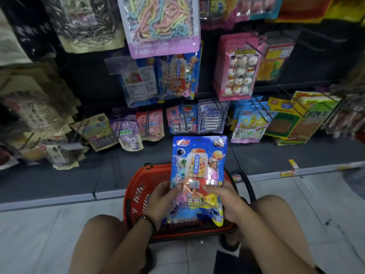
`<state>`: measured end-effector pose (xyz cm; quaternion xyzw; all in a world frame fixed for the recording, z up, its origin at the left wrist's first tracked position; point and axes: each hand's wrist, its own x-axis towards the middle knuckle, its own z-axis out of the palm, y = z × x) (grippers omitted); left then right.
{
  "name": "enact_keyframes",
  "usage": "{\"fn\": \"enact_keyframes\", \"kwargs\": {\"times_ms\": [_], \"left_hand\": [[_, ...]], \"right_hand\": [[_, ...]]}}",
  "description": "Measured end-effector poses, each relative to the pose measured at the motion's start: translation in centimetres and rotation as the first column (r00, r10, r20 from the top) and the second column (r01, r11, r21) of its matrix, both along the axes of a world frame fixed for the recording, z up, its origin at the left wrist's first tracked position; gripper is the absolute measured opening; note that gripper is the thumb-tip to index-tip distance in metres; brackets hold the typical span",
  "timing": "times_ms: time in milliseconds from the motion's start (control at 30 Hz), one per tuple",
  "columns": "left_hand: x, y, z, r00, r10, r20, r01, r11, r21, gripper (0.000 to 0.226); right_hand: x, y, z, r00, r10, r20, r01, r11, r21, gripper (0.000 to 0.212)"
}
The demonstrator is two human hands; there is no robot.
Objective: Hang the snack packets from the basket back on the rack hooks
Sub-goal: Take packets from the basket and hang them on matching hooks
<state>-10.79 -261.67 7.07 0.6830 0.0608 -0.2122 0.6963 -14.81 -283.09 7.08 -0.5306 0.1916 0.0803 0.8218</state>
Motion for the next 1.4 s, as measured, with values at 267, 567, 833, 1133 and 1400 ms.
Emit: {"fn": "enact_keyframes", "kwargs": {"times_ms": [267, 567, 833, 1133, 1400], "left_hand": [[1.9, 1.0, 0.4, 0.989, -0.145, -0.003, 0.144, 0.986, -0.085, 0.038], [6.9, -1.3, 1.8, 0.997, -0.069, 0.032, 0.072, 0.994, -0.086, 0.035], [13.8, -4.6, 5.0, 0.956, -0.030, 0.292, 0.048, 0.997, -0.054, 0.029], [19.3, -7.1, 7.7, 0.895, 0.017, 0.445, -0.020, 1.000, 0.001, 0.024], [20.9, -7.7, 9.4, 0.907, 0.081, 0.412, -0.003, 0.982, -0.188, 0.032]], "right_hand": [[0.0, 0.7, 0.3, 1.000, -0.022, 0.022, 0.025, 0.991, -0.129, 0.028], [5.7, -0.6, 1.6, 0.983, -0.093, 0.160, 0.138, 0.943, -0.302, 0.017], [14.1, -3.7, 4.0, 0.955, -0.072, 0.287, 0.184, 0.904, -0.386, 0.015], [19.3, -5.3, 6.7, 0.825, -0.101, 0.555, 0.324, 0.890, -0.320, 0.020], [20.7, -5.1, 9.2, 0.755, -0.130, 0.643, 0.367, 0.896, -0.250, 0.025]]}}
